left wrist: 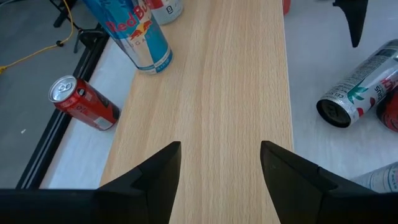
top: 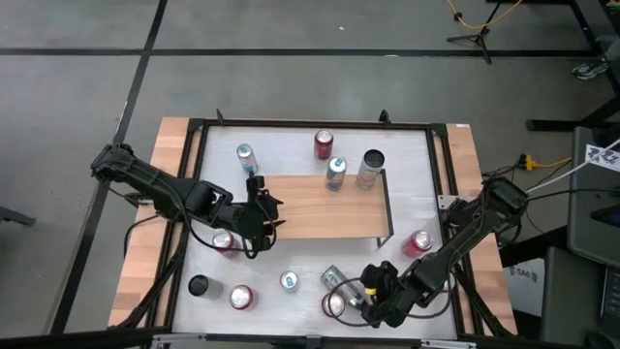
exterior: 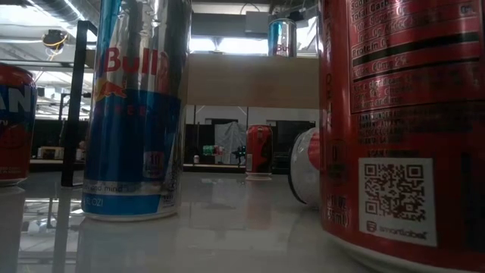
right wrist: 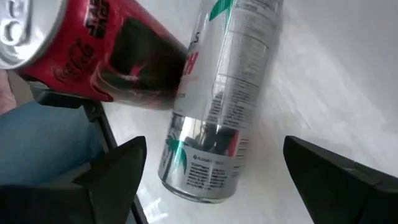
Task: Place canned beverage on shelf
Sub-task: Put the right white-pink soda can on the shelf aligned with the other white-pink soda can
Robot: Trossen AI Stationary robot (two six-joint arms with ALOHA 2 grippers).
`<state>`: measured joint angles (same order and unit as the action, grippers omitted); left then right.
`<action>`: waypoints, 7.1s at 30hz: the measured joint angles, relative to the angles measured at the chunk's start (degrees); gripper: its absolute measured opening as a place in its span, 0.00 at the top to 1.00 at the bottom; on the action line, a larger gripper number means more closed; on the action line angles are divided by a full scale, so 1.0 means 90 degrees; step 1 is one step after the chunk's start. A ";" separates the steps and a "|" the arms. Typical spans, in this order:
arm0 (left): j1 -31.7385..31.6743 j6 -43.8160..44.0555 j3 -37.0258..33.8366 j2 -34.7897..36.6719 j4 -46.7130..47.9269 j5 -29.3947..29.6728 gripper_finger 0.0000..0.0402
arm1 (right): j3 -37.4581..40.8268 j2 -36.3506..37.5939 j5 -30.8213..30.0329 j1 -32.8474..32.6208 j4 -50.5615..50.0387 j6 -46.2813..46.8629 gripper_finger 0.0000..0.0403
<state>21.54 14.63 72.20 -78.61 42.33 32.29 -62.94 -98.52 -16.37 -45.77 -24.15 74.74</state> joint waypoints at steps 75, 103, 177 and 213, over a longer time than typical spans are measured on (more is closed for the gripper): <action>0.0001 0.0033 0.0000 0.0000 -0.0002 -0.0002 0.47 | 0.0011 -0.0221 -0.0150 0.0050 0.0344 0.0339 0.40; 0.0001 -0.0019 0.0000 0.0000 -0.0345 -0.0002 0.47 | 0.0002 0.1278 -0.2428 0.0049 0.0813 -0.1447 0.38; -0.0616 -0.0699 -0.0002 -0.0007 -0.2539 0.0249 0.47 | -0.0004 0.1311 -0.2431 0.2525 0.2287 -0.5893 0.37; -0.0673 -0.0687 -0.0002 -0.0809 -0.2904 0.0017 0.47 | 0.0005 0.1299 -0.2223 0.2517 0.0635 -0.5836 0.37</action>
<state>15.49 8.45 72.18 -85.89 16.20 32.45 -62.89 -86.83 -36.38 -23.11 -18.44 22.22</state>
